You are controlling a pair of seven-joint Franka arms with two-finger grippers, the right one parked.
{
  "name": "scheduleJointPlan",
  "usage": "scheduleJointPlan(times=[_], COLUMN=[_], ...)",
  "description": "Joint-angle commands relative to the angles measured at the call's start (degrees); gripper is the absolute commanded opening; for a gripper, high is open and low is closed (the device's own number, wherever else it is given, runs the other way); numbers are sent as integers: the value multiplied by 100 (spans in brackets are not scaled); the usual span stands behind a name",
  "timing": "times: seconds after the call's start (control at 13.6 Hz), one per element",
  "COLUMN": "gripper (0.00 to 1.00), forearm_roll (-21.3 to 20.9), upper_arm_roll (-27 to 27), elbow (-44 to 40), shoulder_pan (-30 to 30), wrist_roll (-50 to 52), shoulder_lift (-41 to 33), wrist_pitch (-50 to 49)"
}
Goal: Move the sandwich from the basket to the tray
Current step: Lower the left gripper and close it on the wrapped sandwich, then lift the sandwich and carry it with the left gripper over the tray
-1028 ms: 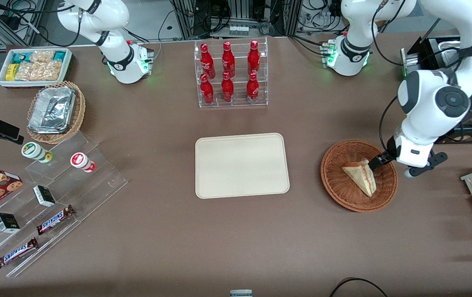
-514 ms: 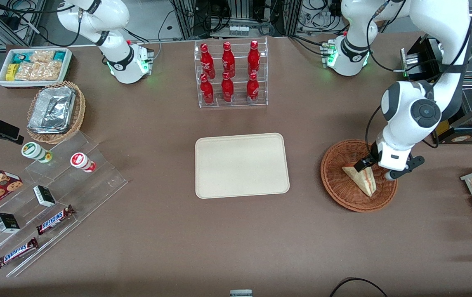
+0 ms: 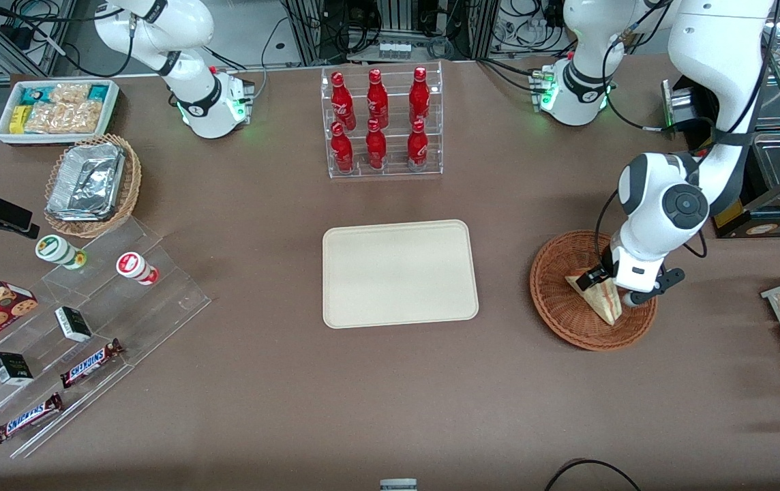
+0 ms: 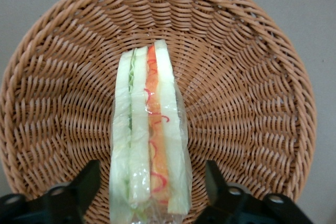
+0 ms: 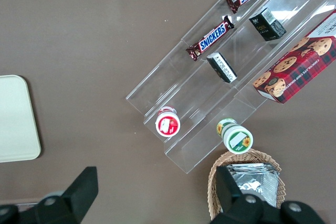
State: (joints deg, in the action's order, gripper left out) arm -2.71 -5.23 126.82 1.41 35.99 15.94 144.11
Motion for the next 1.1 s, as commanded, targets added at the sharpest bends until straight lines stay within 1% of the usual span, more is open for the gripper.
scheduleJointPlan(times=[0.0, 0.15, 0.22, 0.29, 0.37, 0.51, 0.73, 0.81, 0.88, 0.95, 1.03], gripper=[0, 0, 0, 0, 0, 0, 0, 0, 0, 0, 0], forearm_roll=[-80, -89, -211, -482, -650, -696, -600, -529, -268, -126, -81], upper_arm_roll=[-21, -4, -4, -4, -13, -56, -109, -135, -205, -258, -267], elbow=[-114, -315, -499, -727, -1008, -1727, -3159, -3451, -3645, -3665, -3691], shoulder_pan=[-45, -36, -36, -36, -36, 34, 577, 753, 973, 1201, 1534], wrist_roll=[48, 48, 48, 66, 83, 101, 119, 75, 66, 66, 109], shoulder_lift=[41, 6, -29, -117, -196, -276, -136, -118, -109, -83, -30], wrist_pitch=[47, -162, -477, -915, -1355, -2172, -3631, -3949, -4056, -4066, -4040])
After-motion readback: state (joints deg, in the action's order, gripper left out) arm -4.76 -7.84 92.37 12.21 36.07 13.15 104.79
